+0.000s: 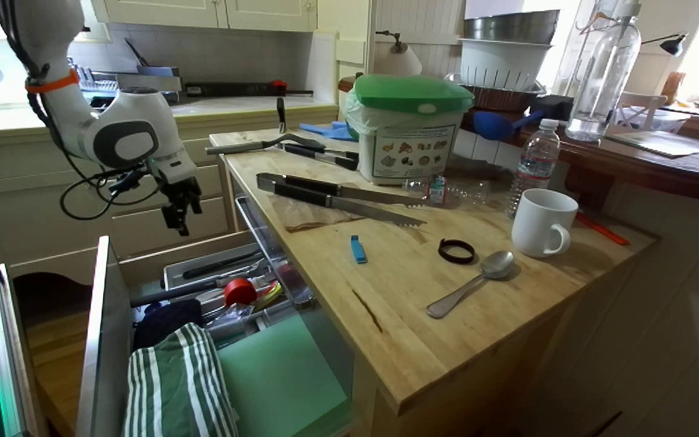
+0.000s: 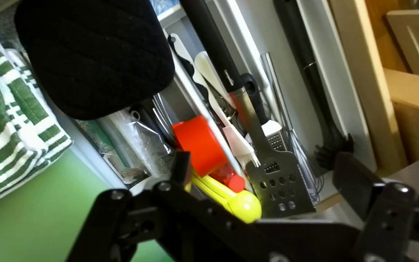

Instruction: Take the spatula out of the drawer

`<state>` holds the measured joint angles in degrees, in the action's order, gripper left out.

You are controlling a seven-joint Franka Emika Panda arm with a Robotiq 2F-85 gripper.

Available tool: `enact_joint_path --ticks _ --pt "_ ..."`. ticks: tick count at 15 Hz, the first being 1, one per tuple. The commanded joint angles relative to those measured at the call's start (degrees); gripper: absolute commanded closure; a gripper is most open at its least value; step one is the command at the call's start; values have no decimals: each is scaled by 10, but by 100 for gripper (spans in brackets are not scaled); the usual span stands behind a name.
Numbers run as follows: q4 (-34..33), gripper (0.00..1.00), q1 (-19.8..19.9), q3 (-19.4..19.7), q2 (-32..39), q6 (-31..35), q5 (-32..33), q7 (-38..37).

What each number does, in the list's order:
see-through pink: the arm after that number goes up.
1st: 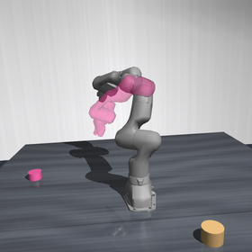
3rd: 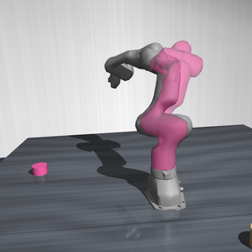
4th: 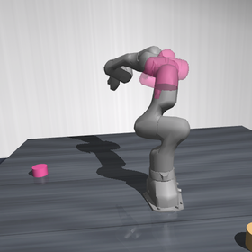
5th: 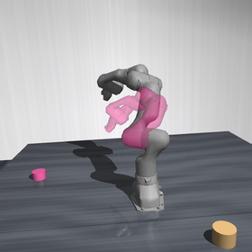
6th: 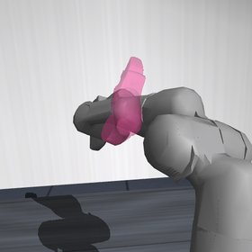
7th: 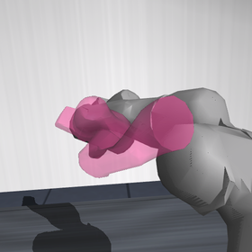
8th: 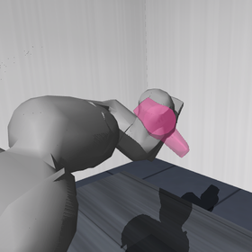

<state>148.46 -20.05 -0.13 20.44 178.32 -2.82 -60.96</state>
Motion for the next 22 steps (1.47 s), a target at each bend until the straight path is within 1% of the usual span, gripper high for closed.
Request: enact_joint_path --ticks 1,2,4,5,6,7,8,9,10,11,13,14,16,19,20,22 --pt "-87 0 -153 157 116 -5 118 -142" --pt "-108 0 -195 202 134 -28 156 -178" --pt "-158 0 -279 246 192 -73 170 -227" --pt "-179 0 -318 260 217 -102 164 -245" --pt "-201 0 -357 275 241 -134 132 -237" --pt "-224 0 -372 269 254 -181 132 -244" --pt "-243 0 -364 249 261 -210 135 -236" --pt "-196 0 -348 252 222 -164 143 -226" --pt "-216 0 -360 246 237 -189 145 -235" --pt "-228 0 -367 244 247 -198 145 -238" --pt "-237 0 -367 244 256 -201 145 -238" --pt "-239 0 -382 262 268 -192 163 -241" --pt "-246 0 -373 263 288 -151 195 -206" --pt "-269 0 -342 237 316 -121 178 -156" --pt "-275 0 -343 237 327 -114 171 -147" --pt "-285 0 -348 242 350 -95 153 -154"
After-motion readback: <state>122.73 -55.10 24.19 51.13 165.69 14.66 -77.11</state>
